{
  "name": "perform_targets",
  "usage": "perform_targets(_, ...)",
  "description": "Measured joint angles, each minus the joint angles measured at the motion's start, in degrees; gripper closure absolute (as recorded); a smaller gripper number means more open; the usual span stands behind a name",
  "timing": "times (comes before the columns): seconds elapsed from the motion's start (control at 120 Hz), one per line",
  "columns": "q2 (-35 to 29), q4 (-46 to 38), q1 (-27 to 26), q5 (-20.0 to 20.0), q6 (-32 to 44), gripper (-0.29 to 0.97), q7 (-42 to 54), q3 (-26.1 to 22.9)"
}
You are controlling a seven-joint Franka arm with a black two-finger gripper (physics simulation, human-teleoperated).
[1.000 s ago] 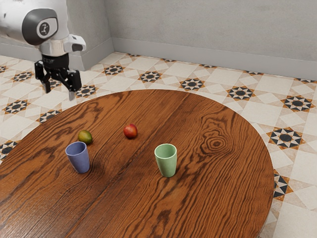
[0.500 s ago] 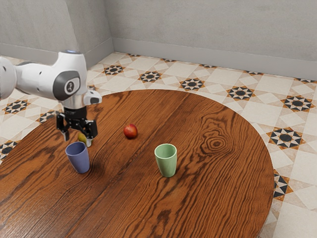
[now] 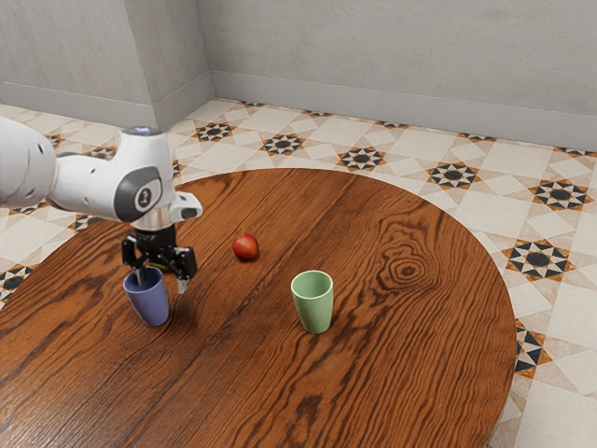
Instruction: Place the left cup onto the right cup
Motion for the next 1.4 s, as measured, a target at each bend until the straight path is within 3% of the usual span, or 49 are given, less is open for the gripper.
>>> perform_targets(0.1, 0.7, 0.0, -0.1, -0.5, 1.2, 0.03, -0.1, 0.0)
perform_targets(0.292, 0.6, 0.0, -0.1, -0.5, 2.3, 0.49, 0.0, 0.4)
perform_targets(0.483, 0.2, 0.0, -0.2, -0.1, 2.4, 0.69, 0.1, 0.6)
perform_targets(0.967, -4.2, 0.6, -2.4, 1.1, 0.3, 0.77, -1.0, 0.1)
perform_targets(1.208, -4.8, 10.1, -2.6, 3.5, -7.2, 0.78, -4.7, -7.2)
perform_targets(1.4, -6.9, 12.0, -2.8, 4.0, -13.7, 0.78, -9.7, -12.5)
